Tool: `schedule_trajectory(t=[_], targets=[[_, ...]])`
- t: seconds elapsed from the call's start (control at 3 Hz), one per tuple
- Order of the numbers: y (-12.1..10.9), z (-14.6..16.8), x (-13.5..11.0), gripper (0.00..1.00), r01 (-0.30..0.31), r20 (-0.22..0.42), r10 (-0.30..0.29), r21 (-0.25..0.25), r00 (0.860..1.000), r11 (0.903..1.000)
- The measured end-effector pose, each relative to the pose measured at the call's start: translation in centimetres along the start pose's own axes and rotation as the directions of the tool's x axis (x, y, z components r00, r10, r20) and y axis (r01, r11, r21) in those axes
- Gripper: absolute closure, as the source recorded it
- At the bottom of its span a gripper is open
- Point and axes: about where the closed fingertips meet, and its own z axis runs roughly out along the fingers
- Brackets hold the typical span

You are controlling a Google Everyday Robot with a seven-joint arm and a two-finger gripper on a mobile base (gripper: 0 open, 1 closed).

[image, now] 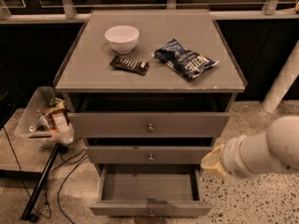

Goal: Close bottom drawer

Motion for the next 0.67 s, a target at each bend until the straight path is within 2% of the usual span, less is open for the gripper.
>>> schedule_trajectory(t=[0.33,0.67], targets=[[0.5,4.2,2.2,1.0,-0.017,0.03,0.016,0.026,0.999,0.9995],[0.3,7.9,4.0,1.0,-0.014,0.046,0.012,0.029,0.999,0.9995]])
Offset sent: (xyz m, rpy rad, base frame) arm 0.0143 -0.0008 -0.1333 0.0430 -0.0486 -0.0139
